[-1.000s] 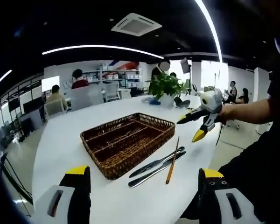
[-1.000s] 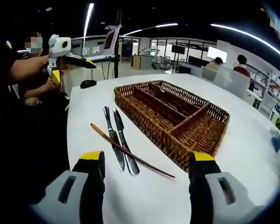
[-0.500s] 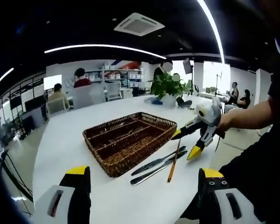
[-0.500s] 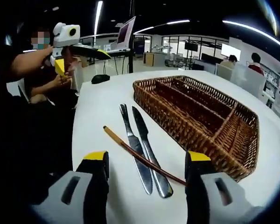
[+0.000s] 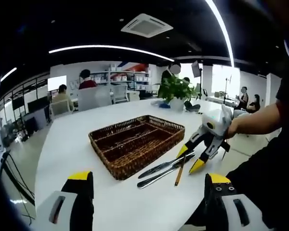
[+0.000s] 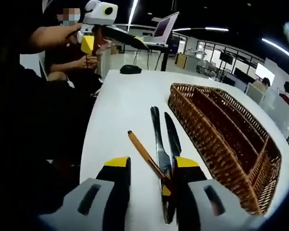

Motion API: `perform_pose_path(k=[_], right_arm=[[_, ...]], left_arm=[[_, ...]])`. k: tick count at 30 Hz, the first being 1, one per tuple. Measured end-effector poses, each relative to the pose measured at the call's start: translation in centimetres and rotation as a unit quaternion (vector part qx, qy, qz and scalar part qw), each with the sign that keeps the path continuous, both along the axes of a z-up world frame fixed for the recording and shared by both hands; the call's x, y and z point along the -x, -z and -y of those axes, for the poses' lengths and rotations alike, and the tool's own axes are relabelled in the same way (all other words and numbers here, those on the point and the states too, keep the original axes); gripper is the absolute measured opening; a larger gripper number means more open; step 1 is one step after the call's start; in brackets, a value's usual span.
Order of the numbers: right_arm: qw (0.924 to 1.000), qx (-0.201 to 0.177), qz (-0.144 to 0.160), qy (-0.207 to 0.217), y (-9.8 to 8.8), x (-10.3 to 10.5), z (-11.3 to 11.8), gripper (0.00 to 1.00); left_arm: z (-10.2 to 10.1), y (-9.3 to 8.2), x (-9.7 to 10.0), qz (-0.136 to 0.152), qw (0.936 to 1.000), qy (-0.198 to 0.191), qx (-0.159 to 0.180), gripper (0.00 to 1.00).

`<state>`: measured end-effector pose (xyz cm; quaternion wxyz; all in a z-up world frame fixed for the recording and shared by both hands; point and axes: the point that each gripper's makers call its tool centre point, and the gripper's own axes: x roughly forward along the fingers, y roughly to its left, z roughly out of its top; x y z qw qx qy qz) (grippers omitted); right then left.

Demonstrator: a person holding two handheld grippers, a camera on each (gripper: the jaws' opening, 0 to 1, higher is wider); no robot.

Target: Arrange the knives, forks, and spoons in their matching storage slots by inserting each utensil handle-first until every utensil is classified and aligned in the correct compartment

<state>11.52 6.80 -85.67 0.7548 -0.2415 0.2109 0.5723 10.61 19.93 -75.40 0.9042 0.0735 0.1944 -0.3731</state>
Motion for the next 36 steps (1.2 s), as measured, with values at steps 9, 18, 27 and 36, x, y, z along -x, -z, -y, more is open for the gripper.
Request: perform_pose_path(k=[9, 18, 27, 36], right_arm=[[0.9998, 0.003, -0.014, -0.017, 1.2, 1.1, -1.7, 0.26], [0.9994, 0.018, -0.006, -0.028, 1.9, 0.4, -2.8, 0.21], [0.9992, 0.024, -0.006, -0.031, 1.9, 0.2, -2.9, 0.08], [0.9988, 0.034, 0.012, -0.034, 1.9, -0.2, -2.2, 0.04]], left_arm=[[0.1, 0.0, 0.1, 0.0, 1.0, 0.0, 0.003, 1.0], [-0.1, 0.1, 0.3, 0.0, 1.0, -0.001, 0.001, 1.0], [-0.5, 0.2, 0.5, -0.001, 1.0, -0.005, -0.001, 1.0], [-0.4, 0.0, 0.4, 0.001, 1.0, -0.004, 0.001, 1.0]])
